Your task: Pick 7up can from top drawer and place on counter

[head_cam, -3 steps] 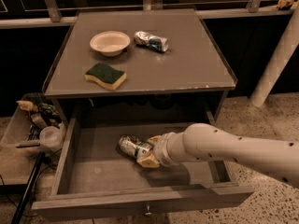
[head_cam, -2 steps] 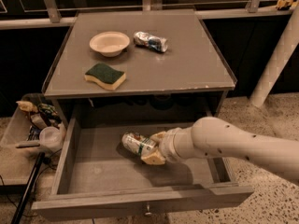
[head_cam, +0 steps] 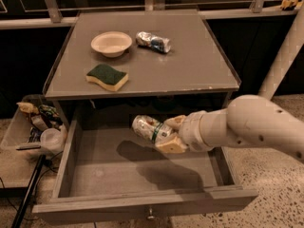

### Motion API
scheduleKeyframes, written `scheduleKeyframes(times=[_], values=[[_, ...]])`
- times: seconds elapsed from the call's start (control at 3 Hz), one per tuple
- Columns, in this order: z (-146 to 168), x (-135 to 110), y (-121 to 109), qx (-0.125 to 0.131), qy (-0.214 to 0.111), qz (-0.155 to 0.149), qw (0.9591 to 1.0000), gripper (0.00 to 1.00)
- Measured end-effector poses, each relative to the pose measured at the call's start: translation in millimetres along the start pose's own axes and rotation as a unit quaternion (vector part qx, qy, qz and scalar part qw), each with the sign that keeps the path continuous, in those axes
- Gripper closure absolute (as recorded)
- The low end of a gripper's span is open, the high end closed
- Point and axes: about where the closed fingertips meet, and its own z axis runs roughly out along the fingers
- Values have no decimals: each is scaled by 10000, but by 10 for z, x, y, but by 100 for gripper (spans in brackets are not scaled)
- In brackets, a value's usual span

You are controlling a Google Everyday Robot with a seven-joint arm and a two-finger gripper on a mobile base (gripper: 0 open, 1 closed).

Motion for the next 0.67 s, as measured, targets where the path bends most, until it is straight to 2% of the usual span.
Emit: scheduleKeyframes(times=[0.33, 0.67], values=[[-494, -286, -119, 160, -183, -210, 9995, 100], [-1005, -661, -339, 409, -291, -555, 9972, 100]])
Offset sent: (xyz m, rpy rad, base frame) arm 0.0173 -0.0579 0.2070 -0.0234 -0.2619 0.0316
